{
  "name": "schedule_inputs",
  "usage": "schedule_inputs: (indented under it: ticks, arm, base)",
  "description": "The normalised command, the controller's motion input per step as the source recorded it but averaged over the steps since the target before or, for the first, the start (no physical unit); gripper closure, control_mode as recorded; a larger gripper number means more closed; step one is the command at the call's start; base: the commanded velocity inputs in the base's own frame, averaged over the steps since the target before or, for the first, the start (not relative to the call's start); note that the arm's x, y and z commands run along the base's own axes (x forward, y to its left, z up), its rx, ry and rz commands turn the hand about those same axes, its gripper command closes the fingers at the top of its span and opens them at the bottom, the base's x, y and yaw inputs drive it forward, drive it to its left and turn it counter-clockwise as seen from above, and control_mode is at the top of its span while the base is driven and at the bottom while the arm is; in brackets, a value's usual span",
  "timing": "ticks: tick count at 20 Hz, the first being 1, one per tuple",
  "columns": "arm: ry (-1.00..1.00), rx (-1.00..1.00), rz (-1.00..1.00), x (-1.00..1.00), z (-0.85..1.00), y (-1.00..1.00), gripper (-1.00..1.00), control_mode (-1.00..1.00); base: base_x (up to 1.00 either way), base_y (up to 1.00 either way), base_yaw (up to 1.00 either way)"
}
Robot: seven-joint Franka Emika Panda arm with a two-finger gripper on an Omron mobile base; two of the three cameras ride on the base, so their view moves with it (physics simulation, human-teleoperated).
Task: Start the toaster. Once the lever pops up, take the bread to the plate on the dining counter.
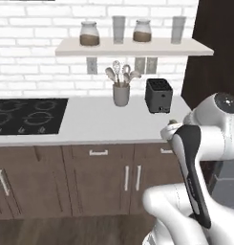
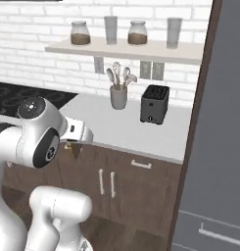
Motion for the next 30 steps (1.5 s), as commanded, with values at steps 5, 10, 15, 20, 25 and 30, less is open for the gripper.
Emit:
schedule_inputs:
  ticks: [5,10,15,20,25,30]
  arm:
    - [0.00,0.00,0.00,0.00,0.00,0.00,1.00,1.00]
    - [0.00,0.00,0.00,0.00,0.00,0.00,1.00,1.00]
    - [0.00,0.00,0.00,0.00,0.00,0.00,1.00,1.00]
    - [0.00,0.00,0.00,0.00,0.00,0.00,1.00,1.00]
    - [0.00,0.00,0.00,0.00,0.00,0.00,1.00,1.00]
    - [0.00,0.00,0.00,0.00,0.00,0.00,1.00,1.00]
  base:
    - [-0.05,0.07,0.95]
    - [-0.12,-0.02,0.98]
    - [-0.19,-0.12,0.89]
    - [-0.30,-0.03,0.85]
    - [-0.42,-0.02,0.82]
    - [-0.57,-0.09,0.77]
